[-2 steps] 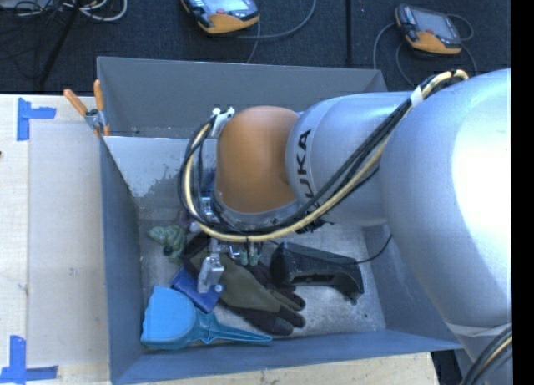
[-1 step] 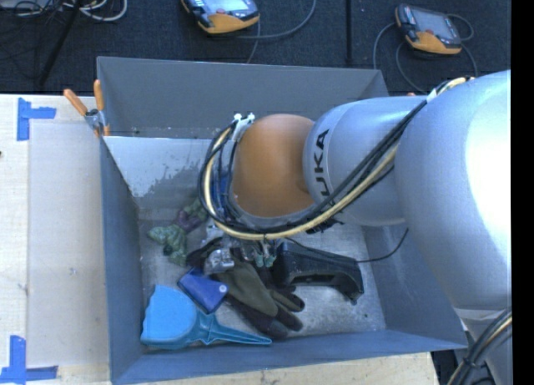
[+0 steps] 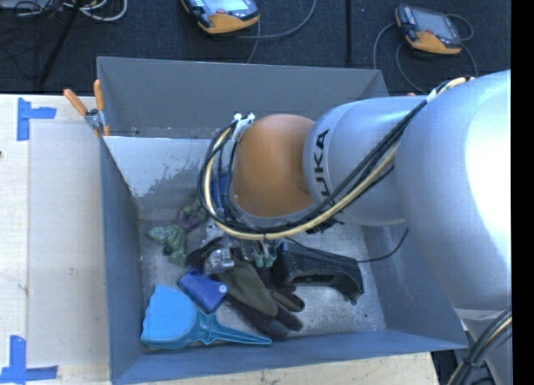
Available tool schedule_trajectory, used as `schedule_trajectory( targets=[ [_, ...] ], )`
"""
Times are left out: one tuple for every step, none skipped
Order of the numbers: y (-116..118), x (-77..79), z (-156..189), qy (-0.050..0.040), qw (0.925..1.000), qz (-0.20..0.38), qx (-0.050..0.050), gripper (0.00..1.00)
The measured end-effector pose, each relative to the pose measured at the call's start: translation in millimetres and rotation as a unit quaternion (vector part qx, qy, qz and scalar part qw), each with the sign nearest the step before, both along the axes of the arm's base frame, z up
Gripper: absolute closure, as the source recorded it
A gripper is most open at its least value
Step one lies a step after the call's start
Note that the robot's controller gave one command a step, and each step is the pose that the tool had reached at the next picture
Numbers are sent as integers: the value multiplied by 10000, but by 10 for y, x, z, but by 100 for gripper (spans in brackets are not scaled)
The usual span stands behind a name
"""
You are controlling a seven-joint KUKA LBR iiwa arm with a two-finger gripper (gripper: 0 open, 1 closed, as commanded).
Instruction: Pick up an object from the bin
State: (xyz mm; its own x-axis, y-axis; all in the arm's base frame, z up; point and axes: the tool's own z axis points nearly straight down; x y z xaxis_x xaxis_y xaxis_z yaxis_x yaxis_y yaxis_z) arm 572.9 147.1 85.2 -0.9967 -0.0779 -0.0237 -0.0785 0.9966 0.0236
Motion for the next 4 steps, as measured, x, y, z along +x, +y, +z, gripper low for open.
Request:
schedule_trajectory(
  targets=[
    [-9,-11,38,14,10000,1,-18,100],
    [-29,-17,187,51,10000,6,-77,100],
    [-20,-4,310,79,9999,10,-108,100],
    [-18,-11,419,97,9999,11,-117,100]
  ],
)
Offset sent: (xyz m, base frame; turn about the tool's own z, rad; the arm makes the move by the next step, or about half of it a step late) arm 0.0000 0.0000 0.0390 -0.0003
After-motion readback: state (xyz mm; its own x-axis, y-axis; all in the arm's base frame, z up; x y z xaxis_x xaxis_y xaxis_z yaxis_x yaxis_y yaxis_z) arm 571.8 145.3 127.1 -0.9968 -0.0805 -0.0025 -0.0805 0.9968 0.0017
